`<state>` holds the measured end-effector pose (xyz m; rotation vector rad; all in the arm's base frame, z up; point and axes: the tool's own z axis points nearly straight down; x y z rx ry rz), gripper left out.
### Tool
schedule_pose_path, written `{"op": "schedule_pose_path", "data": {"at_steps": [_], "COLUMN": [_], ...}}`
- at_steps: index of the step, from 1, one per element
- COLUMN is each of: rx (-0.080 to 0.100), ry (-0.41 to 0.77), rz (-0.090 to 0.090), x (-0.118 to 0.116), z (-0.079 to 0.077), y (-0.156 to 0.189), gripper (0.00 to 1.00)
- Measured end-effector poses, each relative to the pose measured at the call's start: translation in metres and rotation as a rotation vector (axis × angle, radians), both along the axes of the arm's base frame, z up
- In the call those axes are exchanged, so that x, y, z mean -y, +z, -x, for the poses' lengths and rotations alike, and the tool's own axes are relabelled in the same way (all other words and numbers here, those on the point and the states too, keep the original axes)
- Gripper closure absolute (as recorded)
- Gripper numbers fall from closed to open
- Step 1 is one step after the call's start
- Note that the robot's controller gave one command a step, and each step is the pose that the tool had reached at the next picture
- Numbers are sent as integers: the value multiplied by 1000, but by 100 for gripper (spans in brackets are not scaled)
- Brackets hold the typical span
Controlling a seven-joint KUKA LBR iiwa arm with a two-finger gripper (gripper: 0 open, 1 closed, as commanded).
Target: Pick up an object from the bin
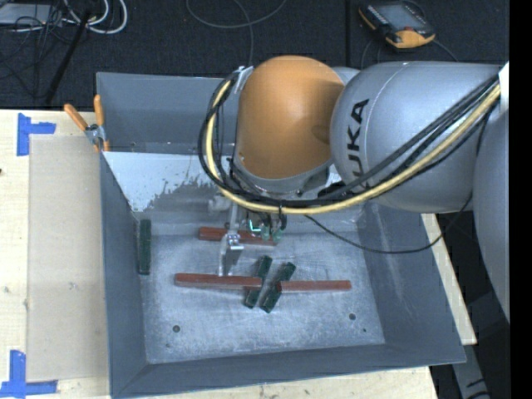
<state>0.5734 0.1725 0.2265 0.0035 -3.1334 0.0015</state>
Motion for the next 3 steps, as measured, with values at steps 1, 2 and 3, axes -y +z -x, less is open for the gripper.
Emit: {"op": "schedule_pose_path", "data": {"at_steps": [1,2,3], "rx": [7,15,9], "ry": [-3,34,126], "rz": [-1,-3,-1], "x": [1,6,23], "z": [-2,-10,17], "y": [4,-43,-113], "gripper": [0,0,0]}}
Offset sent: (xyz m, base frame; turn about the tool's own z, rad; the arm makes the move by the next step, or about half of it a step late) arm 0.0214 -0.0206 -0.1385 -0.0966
